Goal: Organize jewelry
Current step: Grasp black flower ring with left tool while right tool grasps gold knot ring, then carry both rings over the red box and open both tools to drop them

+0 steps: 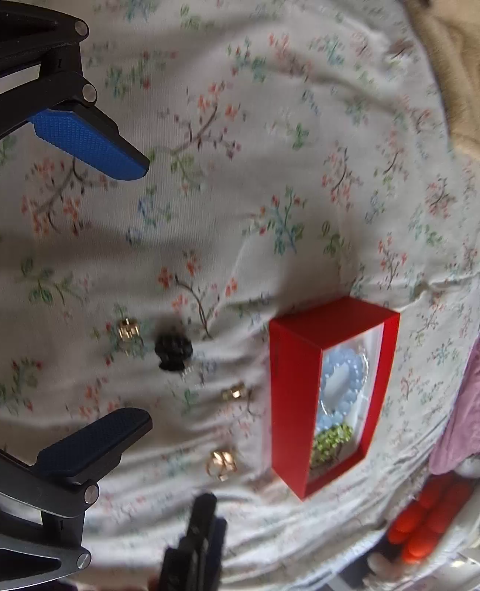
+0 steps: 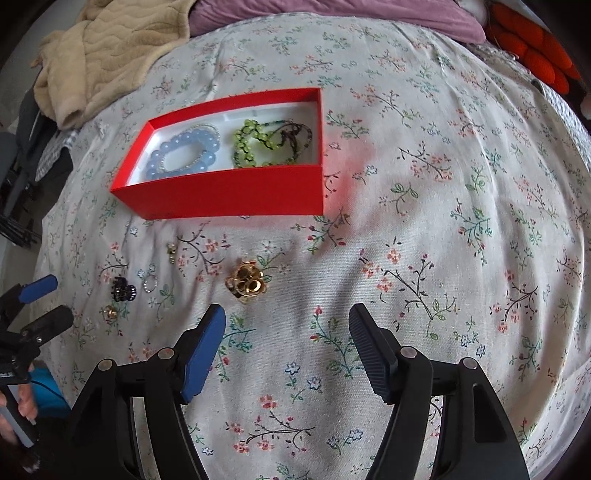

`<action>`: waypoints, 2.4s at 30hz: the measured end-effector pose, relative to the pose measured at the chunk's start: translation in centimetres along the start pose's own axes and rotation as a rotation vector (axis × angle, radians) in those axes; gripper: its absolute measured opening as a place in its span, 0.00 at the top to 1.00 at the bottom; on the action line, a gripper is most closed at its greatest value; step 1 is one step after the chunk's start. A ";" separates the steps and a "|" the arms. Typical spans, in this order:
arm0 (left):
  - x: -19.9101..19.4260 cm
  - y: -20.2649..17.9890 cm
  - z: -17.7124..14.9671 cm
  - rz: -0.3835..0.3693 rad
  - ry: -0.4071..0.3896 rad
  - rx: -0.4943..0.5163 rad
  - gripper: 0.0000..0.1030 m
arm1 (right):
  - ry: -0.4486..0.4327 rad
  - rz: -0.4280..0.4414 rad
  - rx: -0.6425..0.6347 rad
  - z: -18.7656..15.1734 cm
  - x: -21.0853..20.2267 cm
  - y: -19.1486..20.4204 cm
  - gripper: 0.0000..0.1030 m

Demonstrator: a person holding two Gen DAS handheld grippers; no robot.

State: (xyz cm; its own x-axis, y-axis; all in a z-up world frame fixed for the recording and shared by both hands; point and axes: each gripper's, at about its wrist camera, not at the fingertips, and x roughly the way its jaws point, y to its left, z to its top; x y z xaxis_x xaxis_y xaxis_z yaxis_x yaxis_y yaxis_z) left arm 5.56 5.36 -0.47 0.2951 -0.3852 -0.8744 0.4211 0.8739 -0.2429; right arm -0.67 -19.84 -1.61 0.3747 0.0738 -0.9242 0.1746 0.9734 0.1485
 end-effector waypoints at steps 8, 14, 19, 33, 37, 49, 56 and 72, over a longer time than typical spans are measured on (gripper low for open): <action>1.6 -0.3 0.9 -0.118 0.043 -0.055 0.16 | 0.057 0.004 0.007 -0.2 1.5 -0.2 0.30; 3.6 -2.1 0.9 -0.114 0.089 0.011 0.41 | 0.069 0.017 0.046 -0.3 1.5 -0.9 0.30; 4.9 -3.4 0.8 -0.067 0.106 0.078 0.52 | 0.058 0.016 0.074 -0.3 1.0 -2.0 0.30; 4.8 -4.2 1.5 -0.043 0.072 0.092 0.81 | 0.047 0.096 0.106 0.9 1.2 -1.5 0.31; 4.0 -3.8 1.6 -0.046 0.057 0.076 0.82 | 0.052 0.116 0.091 1.0 1.6 -0.6 0.36; 3.6 -2.7 1.5 -0.022 0.052 0.057 0.82 | 0.082 0.128 0.058 1.9 3.6 1.4 0.66; 3.4 -2.8 1.5 -0.018 0.047 0.057 0.82 | 0.067 0.103 0.037 2.2 3.9 2.0 0.71; 1.3 -1.6 2.6 -0.054 -0.010 0.008 0.82 | -0.023 0.139 0.039 2.2 -0.7 1.5 0.71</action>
State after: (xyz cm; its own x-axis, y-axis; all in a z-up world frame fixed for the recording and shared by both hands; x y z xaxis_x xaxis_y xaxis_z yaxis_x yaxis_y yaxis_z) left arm 7.49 2.67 -0.09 0.2802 -0.4347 -0.8559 0.4436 0.8493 -0.2862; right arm 1.38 -18.86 0.03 0.4184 0.2022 -0.8855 0.1544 0.9449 0.2887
